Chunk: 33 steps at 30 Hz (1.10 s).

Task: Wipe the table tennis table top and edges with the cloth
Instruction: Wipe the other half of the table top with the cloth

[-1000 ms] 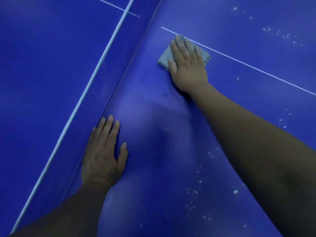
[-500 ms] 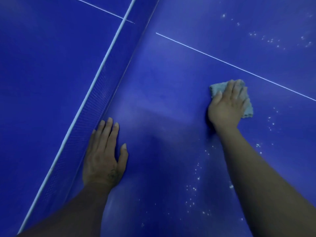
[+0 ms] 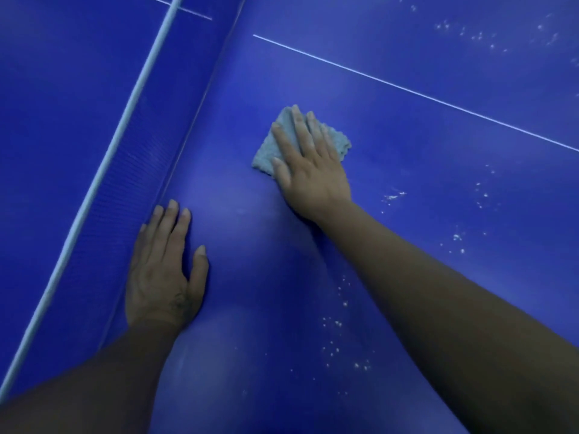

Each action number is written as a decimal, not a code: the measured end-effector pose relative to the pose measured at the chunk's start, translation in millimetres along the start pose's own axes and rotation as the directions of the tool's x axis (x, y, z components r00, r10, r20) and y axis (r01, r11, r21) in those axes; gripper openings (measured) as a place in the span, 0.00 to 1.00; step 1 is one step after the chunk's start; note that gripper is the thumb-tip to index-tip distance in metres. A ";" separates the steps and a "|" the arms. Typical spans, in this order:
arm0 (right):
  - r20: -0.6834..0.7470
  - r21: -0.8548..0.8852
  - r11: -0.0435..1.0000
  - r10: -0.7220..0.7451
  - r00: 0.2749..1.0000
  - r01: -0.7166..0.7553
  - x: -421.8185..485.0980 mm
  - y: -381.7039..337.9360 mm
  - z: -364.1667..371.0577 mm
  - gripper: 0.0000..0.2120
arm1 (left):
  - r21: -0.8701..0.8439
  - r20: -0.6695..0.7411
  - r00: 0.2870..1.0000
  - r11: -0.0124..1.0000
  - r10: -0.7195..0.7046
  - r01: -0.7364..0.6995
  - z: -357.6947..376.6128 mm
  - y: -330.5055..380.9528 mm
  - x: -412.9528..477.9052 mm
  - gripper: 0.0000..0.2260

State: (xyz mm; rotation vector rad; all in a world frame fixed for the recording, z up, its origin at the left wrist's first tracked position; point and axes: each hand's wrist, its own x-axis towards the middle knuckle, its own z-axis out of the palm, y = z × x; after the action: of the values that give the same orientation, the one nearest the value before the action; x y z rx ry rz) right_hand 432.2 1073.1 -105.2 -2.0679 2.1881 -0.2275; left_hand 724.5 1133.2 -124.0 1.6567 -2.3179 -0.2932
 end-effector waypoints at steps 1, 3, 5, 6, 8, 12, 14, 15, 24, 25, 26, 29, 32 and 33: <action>0.001 0.001 1.000 0.019 1.000 -0.019 -8.2 19.0 -4.9 0.28 | -0.001 0.005 1.000 1.000 -0.002 0.002 0.0 -0.3 0.3 0.29; -0.017 -0.012 0.990 0.137 0.990 -0.137 -28.7 59.1 -17.1 0.27 | -0.009 0.014 1.000 1.000 -0.007 0.007 -1.3 -1.7 1.1 0.29; -0.017 -0.026 0.952 0.303 0.953 -0.304 -52.9 90.7 -29.8 0.28 | -0.012 0.017 1.000 1.000 -0.010 0.010 -2.6 -2.3 1.4 0.30; 0.002 -0.018 0.923 0.383 0.924 -0.383 -62.5 98.5 -33.8 0.29 | -0.009 0.017 1.000 1.000 -0.014 0.014 -3.1 -2.1 1.1 0.30; 0.031 -0.005 0.861 0.508 0.861 -0.508 -69.8 98.0 -34.1 0.30 | -0.005 0.019 1.000 1.000 -0.017 0.017 -3.3 -2.3 0.5 0.30; 0.009 0.016 0.753 0.658 0.753 -0.658 -41.0 61.9 -26.1 0.30 | 0.001 0.033 0.999 1.000 -0.011 0.011 -4.8 -2.6 1.5 0.30; -0.014 0.002 0.765 0.644 0.765 -0.644 -20.9 32.2 -17.8 0.31 | 0.001 0.043 0.999 1.000 -0.021 0.021 -4.7 -2.7 0.6 0.30; -0.023 -0.009 0.789 0.614 0.789 -0.614 -11.8 12.1 -13.3 0.32 | -0.001 0.048 0.998 1.000 -0.027 0.027 -4.8 -2.7 0.5 0.30; 0.020 0.032 0.985 0.171 0.985 -0.172 -21.8 -61.2 -0.3 0.28 | -0.005 0.037 0.999 1.000 0.000 0.000 -7.2 0.9 0.3 0.29; 0.035 0.017 0.985 0.173 0.984 -0.174 -22.8 -41.1 -4.0 0.28 | -0.003 0.037 0.999 1.000 -0.002 0.002 -6.8 0.4 0.1 0.29; 0.049 0.004 0.976 0.216 0.975 -0.217 -24.4 -19.7 -8.0 0.27 | -0.004 0.038 0.999 1.000 -0.002 0.002 -6.3 0.2 -0.1 0.29; 0.032 -0.014 0.894 0.448 0.893 -0.448 -40.8 38.3 -23.2 0.27 | 0.004 0.050 0.999 1.000 0.003 -0.003 -4.6 -0.6 -0.7 0.29; 0.021 0.013 0.776 0.630 0.776 -0.630 -68.5 65.6 -31.9 0.28 | 0.003 0.032 0.999 1.000 0.008 -0.008 -4.4 -0.9 -0.9 0.29; 0.019 0.018 0.732 0.680 0.733 -0.681 -73.3 64.7 -32.1 0.28 | -0.003 0.017 1.000 1.000 0.013 -0.013 -4.2 -0.6 -1.1 0.29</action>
State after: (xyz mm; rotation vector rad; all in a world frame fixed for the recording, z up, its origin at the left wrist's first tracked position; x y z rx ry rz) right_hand 366.9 1150.6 -87.3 -1.1002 2.7306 -0.1555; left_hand 726.8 1134.0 -120.4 1.6433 -2.3392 -0.3088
